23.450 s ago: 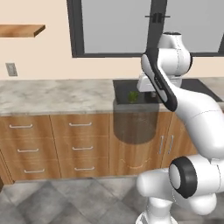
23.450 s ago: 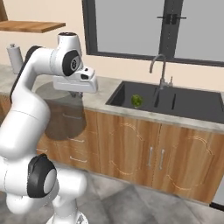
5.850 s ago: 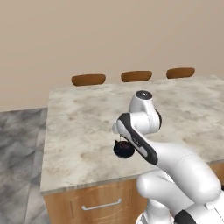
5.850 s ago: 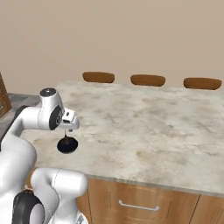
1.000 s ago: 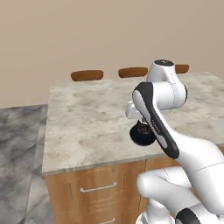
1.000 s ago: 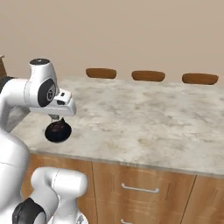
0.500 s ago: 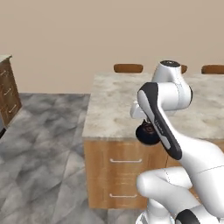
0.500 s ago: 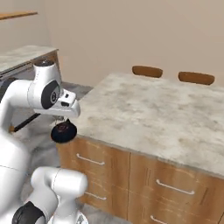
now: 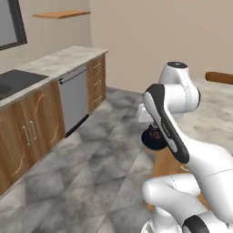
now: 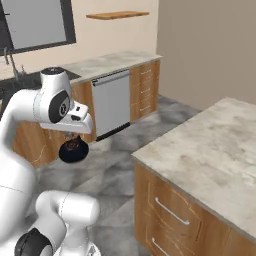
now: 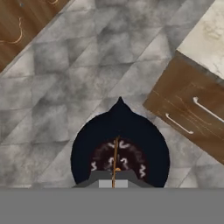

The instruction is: Pick the teapot and jar and place them in the sink. Then turn on the water.

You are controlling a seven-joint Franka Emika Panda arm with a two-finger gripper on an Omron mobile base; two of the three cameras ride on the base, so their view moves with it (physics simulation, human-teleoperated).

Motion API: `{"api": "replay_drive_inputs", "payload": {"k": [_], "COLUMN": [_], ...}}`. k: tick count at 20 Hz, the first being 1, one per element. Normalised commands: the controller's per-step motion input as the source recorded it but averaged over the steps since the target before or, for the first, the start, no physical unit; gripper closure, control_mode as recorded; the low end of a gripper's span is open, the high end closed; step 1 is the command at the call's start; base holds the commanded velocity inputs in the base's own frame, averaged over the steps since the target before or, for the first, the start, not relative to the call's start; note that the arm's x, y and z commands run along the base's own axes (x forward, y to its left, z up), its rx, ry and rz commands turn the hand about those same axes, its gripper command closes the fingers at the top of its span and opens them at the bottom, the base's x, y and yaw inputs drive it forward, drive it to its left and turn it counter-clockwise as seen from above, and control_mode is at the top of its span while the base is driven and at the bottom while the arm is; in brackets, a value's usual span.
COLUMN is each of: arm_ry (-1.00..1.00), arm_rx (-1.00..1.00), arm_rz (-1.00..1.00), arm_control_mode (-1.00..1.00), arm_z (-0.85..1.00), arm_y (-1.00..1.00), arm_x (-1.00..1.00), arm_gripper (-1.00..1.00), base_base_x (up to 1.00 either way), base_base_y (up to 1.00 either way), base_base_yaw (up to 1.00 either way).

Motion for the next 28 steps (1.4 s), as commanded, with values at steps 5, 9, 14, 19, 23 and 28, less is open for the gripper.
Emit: {"api": "replay_drive_inputs", "payload": {"k": [5, 9, 14, 19, 23, 28], "arm_ry": [0.00, 0.00, 0.00, 0.00, 0.00, 0.00], "arm_rx": [0.00, 0.00, 0.00, 0.00, 0.00, 0.00], "arm_rz": [0.00, 0.00, 0.00, 0.00, 0.00, 0.00], "arm_control_mode": [1.00, 1.00, 1.00, 1.00, 1.00, 1.00], "arm_z": [0.00, 0.00, 0.00, 0.00, 0.00, 0.00], "arm_y": [0.00, 0.00, 0.00, 0.00, 0.00, 0.00], "arm_x": [0.00, 0.00, 0.00, 0.00, 0.00, 0.00], "arm_gripper": [1.00, 1.00, 1.00, 1.00, 1.00, 1.00], "base_base_x": [0.12, 0.43, 0.63, 0.76, 0.60, 0.68], "base_base_y": [0.98, 0.90, 0.88, 0.99, 1.00, 0.56], "base_base_yaw": [0.55, 0.37, 0.12, 0.07, 0.04, 0.27]}}
